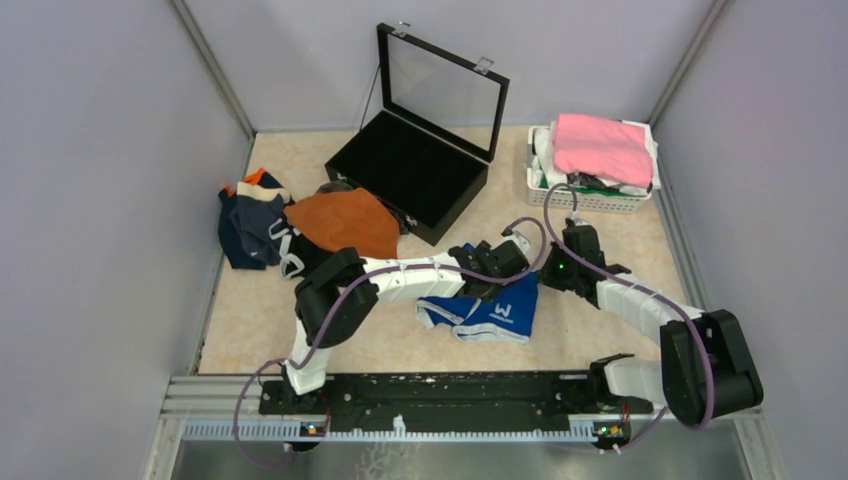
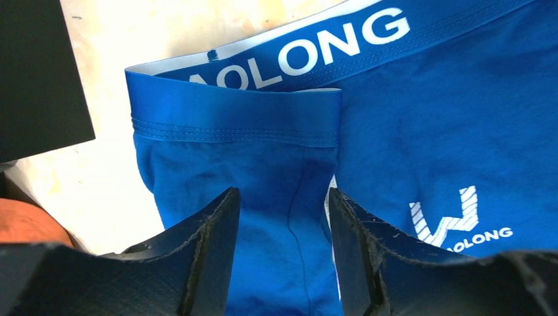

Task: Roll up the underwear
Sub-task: Flatten out the underwear at the center of the board.

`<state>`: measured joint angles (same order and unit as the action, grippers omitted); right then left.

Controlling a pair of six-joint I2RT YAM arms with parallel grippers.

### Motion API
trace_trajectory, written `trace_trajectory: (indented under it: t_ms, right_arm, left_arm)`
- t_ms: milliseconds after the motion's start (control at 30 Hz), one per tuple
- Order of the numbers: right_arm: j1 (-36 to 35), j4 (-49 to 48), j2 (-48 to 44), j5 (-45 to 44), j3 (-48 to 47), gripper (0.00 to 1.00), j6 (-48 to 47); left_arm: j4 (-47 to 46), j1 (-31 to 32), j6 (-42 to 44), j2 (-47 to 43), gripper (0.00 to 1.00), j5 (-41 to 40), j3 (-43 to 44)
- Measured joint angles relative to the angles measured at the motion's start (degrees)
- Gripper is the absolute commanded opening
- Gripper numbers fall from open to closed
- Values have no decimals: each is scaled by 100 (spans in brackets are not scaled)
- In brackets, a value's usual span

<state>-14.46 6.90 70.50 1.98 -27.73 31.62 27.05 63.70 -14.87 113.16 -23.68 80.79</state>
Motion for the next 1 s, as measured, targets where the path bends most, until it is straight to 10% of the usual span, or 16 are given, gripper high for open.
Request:
trace_trajectory:
  t_ms: [333, 667, 1000]
  right_arm:
    - [0, 2, 0, -2, 0, 0, 0]
    - [0, 79, -212, -85, 0, 0, 2]
    - [0, 341, -348, -262, -2, 0, -7]
  left_arm:
    - [42, 13, 155, 199, 41, -28, 2]
    - [52, 15, 221, 225, 0, -348, 55]
    - [221, -138, -7, -136, 0, -1088, -101]
